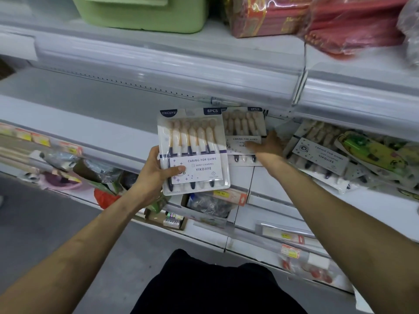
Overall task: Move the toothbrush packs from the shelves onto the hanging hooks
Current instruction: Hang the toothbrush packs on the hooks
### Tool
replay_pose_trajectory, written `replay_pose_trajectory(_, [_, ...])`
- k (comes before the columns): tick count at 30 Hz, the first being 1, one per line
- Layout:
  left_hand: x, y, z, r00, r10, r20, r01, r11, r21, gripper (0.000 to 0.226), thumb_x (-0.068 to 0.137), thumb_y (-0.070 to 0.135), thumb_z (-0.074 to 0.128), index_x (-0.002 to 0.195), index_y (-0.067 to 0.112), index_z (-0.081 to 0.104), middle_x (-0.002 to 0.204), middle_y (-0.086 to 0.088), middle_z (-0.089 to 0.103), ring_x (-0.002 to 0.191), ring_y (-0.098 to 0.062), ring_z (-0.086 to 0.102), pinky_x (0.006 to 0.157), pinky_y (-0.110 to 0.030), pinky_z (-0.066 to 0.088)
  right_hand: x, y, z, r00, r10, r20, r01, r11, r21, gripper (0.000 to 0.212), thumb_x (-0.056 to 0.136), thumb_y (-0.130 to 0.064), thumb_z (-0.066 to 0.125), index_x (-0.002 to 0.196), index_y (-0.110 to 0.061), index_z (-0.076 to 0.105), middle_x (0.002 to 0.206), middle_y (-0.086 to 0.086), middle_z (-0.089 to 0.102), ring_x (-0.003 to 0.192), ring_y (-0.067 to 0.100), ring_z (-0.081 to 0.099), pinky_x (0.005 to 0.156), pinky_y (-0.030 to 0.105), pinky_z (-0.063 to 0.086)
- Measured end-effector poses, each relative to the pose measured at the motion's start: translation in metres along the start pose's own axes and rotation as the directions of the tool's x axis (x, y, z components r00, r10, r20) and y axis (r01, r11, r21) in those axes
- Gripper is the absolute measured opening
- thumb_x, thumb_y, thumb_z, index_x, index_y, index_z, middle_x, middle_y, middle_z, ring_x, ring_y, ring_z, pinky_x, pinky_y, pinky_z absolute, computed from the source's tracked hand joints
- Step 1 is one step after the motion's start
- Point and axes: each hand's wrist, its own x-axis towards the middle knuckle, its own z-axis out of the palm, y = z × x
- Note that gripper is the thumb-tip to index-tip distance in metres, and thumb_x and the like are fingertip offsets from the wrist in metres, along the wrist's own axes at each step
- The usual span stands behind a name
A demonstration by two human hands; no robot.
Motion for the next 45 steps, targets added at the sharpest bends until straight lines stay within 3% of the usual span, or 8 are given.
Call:
replay_pose_trajectory(5, [-0.009,0.000,-0.017,0.999,-0.012,-0.043,0.012,1.000,0.001,0.071,0.084,-0.015,0.073,0.143,0.011,0.043,0.127,-0.016,0.071,0.115,-0.031,0.072,0.090,-0.048,0.063,-0.011,-0.011,-0.004,1.000,0.002,-0.015,0.000,0.987,0.160,0.117,0.030,-0.058,0.100,0.130,-0.016,0.056,0.122,0.008,0.072,0.109,0.027,0.072,0.083,0.041,0.064])
replay_pose_trajectory(8, [-0.013,0.000,-0.031,0.998,-0.018,-0.067,0.018,1.000,-0.008,0.071,0.084,-0.014,0.074,0.143,0.011,0.043,0.130,-0.016,0.070,0.118,-0.034,0.071,0.095,-0.055,0.060,-0.042,-0.028,-0.010,1.000,-0.008,-0.017,0.013,0.950,0.312,0.067,0.061,-0.016,0.100,0.119,-0.014,0.065,0.110,0.005,0.078,0.100,0.024,0.076,0.063,0.032,0.061])
replay_pose_trajectory(13, [-0.013,0.006,-0.046,0.997,-0.034,-0.065,0.033,0.999,-0.016,0.070,0.083,-0.012,0.077,0.141,0.012,0.046,0.132,-0.017,0.068,0.119,-0.038,0.070,0.100,-0.064,0.055,-0.076,-0.037,-0.018,0.996,0.077,0.049,-0.091,0.851,0.518,0.057,0.071,-0.002,0.093,0.109,-0.028,0.060,0.110,0.007,0.077,0.102,0.029,0.076,0.083,0.060,0.063])
replay_pose_trajectory(18, [-0.015,0.018,-0.045,0.998,-0.059,0.009,0.060,0.998,-0.015,0.064,0.089,-0.011,0.071,0.143,0.011,0.046,0.134,-0.015,0.068,0.122,-0.036,0.068,0.103,-0.063,0.053,-0.115,-0.039,-0.039,0.994,0.097,0.056,-0.111,0.797,0.594,0.031,0.082,0.000,0.085,0.104,-0.013,0.068,0.086,0.001,0.079,0.085,0.021,0.077,0.089,0.044,0.062])
replay_pose_trajectory(22, [-0.017,0.025,-0.038,0.991,-0.094,0.095,0.094,0.996,0.005,0.058,0.093,-0.011,0.065,0.144,0.009,0.048,0.134,-0.018,0.069,0.123,-0.040,0.067,0.098,-0.060,0.057,-0.140,-0.024,-0.063,0.998,0.026,0.050,-0.050,0.810,0.585,0.050,0.084,0.000,0.083,0.128,-0.008,0.059,0.109,0.008,0.079,0.101,0.024,0.078,0.095,0.046,0.062])
replay_pose_trajectory(30, [-0.033,0.033,0.015,0.964,-0.115,0.238,0.088,0.989,0.120,0.061,0.093,-0.010,0.067,0.142,0.019,0.047,0.125,-0.024,0.071,0.117,-0.042,0.070,0.092,-0.061,0.059,-0.206,0.042,-0.134,0.997,0.079,0.012,-0.065,0.712,0.699,0.051,0.089,0.009,0.072,0.125,-0.024,0.057,0.133,0.016,0.069,0.117,0.032,0.071,0.097,0.048,0.059])
replay_pose_trajectory(33, [-0.050,0.029,0.048,0.952,-0.120,0.280,0.076,0.984,0.160,0.061,0.093,-0.008,0.068,0.140,0.025,0.048,0.124,-0.025,0.071,0.115,-0.044,0.070,0.092,-0.067,0.057,-0.236,0.074,-0.161,0.994,0.106,-0.016,-0.062,0.691,0.720,0.052,0.091,0.010,0.068,0.134,-0.015,0.055,0.129,0.016,0.071,0.116,0.031,0.072,0.089,0.037,0.063])
replay_pose_trajectory(45, [-0.150,-0.038,0.282,0.874,-0.119,0.471,0.003,0.971,0.241,0.066,0.089,-0.004,0.076,0.142,0.026,0.050,0.125,-0.026,0.070,0.116,-0.044,0.069,0.102,-0.066,0.053,-0.386,0.255,-0.343,0.913,0.338,-0.229,-0.046,0.643,0.765,0.052,0.089,0.015,0.068,0.133,-0.009,0.056,0.121,0.015,0.076,0.113,0.035,0.073,0.096,0.053,0.060])
